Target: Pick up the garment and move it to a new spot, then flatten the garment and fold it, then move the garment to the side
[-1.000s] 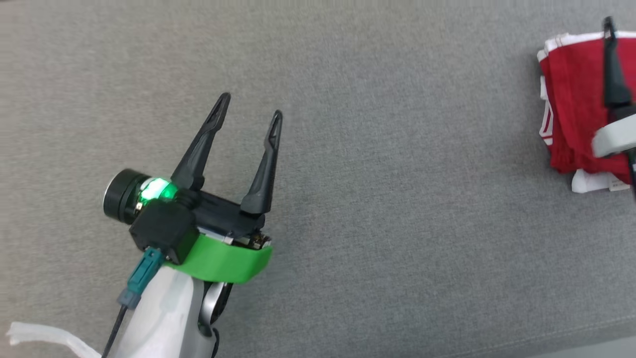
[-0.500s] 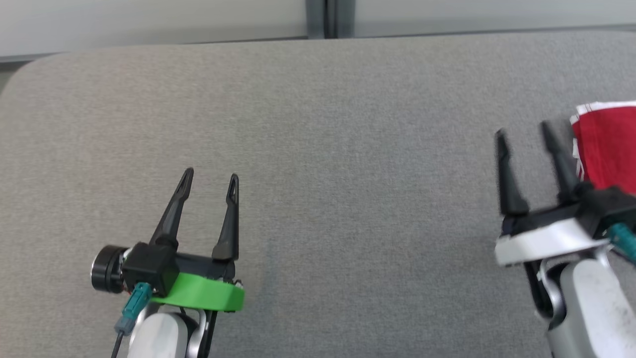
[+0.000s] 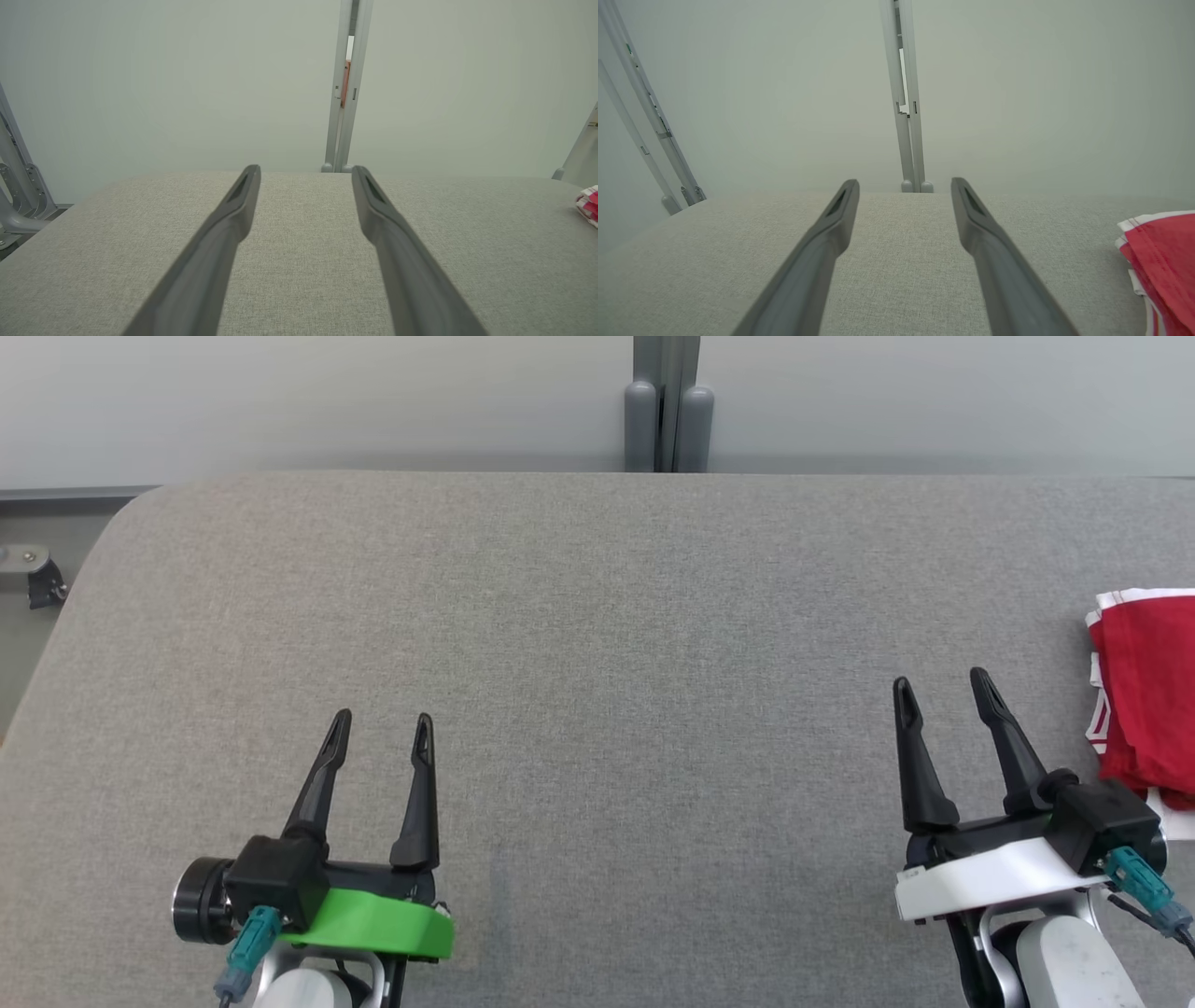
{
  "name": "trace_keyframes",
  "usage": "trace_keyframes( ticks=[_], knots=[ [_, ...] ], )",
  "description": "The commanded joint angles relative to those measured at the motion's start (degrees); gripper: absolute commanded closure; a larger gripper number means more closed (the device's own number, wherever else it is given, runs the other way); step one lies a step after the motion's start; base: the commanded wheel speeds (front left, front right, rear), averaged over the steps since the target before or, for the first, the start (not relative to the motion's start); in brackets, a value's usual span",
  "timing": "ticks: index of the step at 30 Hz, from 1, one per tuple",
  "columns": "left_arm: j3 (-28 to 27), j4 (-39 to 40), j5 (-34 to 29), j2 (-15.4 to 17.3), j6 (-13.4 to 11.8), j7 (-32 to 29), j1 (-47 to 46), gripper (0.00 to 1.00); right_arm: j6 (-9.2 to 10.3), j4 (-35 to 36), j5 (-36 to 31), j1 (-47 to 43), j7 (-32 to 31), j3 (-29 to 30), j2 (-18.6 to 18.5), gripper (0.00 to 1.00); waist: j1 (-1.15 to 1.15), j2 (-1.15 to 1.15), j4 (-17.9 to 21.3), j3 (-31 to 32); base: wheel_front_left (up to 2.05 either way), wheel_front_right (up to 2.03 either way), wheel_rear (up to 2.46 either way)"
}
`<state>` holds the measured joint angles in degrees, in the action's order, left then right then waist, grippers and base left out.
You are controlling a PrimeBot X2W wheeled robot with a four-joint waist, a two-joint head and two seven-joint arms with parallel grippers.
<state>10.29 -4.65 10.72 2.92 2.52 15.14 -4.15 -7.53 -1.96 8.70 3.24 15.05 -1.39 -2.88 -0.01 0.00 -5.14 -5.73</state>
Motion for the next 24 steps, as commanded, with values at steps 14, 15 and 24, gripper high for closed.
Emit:
trace_keyframes(
  ticks=[14, 15, 24],
  knots=[
    [-1.2, -1.5, 4.4, 0.1, 0.1, -0.1, 1.2, 0.0, 0.11, -0.1, 1.8, -1.6, 0.1, -0.5, -0.1, 0.0, 0.01, 0.0, 1.1, 1.1, 0.0, 0.0, 0.0],
    [-1.4, -1.6, 4.5, 0.1, 0.4, -0.1, 1.4, 0.0, 0.11, -0.2, 1.8, -1.7, 0.1, -0.5, 0.0, 0.0, 0.01, 0.0, 1.2, 1.2, 0.0, 0.0, 0.0],
    [-2.0, -1.7, 3.3, 0.1, 0.7, -0.1, 1.5, 0.0, 0.11, -0.5, 2.7, -1.7, 0.1, -0.7, -0.1, 0.0, 0.01, 0.0, 1.3, 1.7, 0.0, 0.0, 0.0]
  ],
)
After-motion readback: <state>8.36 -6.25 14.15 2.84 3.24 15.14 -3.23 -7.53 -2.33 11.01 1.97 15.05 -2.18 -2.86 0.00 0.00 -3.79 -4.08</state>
